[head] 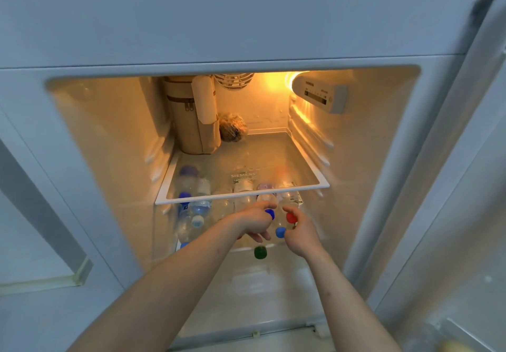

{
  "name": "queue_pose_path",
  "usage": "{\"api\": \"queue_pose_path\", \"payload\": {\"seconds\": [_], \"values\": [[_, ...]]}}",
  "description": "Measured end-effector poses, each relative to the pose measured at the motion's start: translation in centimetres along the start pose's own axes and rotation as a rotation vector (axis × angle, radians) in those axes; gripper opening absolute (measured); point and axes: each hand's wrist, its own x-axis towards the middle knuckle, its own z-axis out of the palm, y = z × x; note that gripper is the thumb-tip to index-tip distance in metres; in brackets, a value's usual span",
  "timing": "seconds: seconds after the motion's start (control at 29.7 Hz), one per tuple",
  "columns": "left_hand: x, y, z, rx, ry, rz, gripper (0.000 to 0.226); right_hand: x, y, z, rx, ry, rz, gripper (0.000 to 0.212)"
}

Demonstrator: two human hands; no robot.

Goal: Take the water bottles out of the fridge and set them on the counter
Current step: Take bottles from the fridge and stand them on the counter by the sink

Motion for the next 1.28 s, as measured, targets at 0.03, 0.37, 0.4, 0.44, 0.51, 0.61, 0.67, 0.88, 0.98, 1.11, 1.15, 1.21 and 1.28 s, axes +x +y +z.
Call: {"api": "queue_pose_path", "payload": {"seconds": [0.03, 0.37, 0.4, 0.44, 0.51, 0.61, 0.67, 0.88, 0.98, 1.11, 1.15, 1.21, 1.28], "values": [[0.2, 0.0, 0.0, 0.029, -0.002, 0.005, 0.067, 0.2, 0.0, 0.1, -0.016, 0.000, -0.005, 0.064], [-0.7, -1.0, 0.7, -0.032, 0.097, 0.037, 0.054, 0.0, 1.8, 0.9, 0.064, 0.109, 0.017, 0.027], [-0.7, -1.2, 0.7, -0.033, 0.131, 0.053, 0.052, -0.1, 1.8, 0.8, 0.074, 0.121, 0.015, 0.027], [-0.9, -1.4, 0.8, -0.025, 0.163, 0.069, 0.051, -0.3, 1.9, 0.8, 0.088, 0.128, 0.011, 0.027], [-1.2, -1.9, 1.1, 0.009, 0.238, 0.104, 0.048, -0.5, 1.9, 0.8, 0.121, 0.145, 0.012, 0.030], [-1.8, -2.5, 1.6, 0.067, 0.361, 0.156, 0.037, -0.9, 1.7, 0.5, 0.180, 0.188, -0.005, 0.028], [-2.1, -3.0, 2.1, 0.087, 0.443, 0.190, 0.028, -1.4, 1.2, 0.1, 0.203, 0.228, -0.044, 0.024], [-3.2, -3.6, 2.8, 0.038, 0.630, 0.272, 0.023, -2.5, -1.0, -1.0, 0.151, 0.357, -0.180, 0.020], [-3.8, -3.8, 2.9, 0.007, 0.668, 0.285, 0.022, -3.0, -1.8, -1.8, 0.166, 0.390, -0.221, 0.022], [-4.9, -4.1, 3.2, -0.036, 0.680, 0.294, 0.022, -4.0, -2.6, -2.4, 0.203, 0.397, -0.234, 0.023], [-5.1, -4.2, 3.2, -0.044, 0.684, 0.303, 0.022, -4.4, -2.7, -2.5, 0.208, 0.397, -0.240, 0.022], [-5.8, -4.3, 3.3, -0.057, 0.694, 0.322, 0.020, -5.2, -2.8, -2.9, 0.216, 0.398, -0.257, 0.019], [-6.7, -4.5, 3.4, -0.059, 0.711, 0.332, 0.018, -5.8, -2.8, -3.4, 0.217, 0.402, -0.280, 0.016]]}}
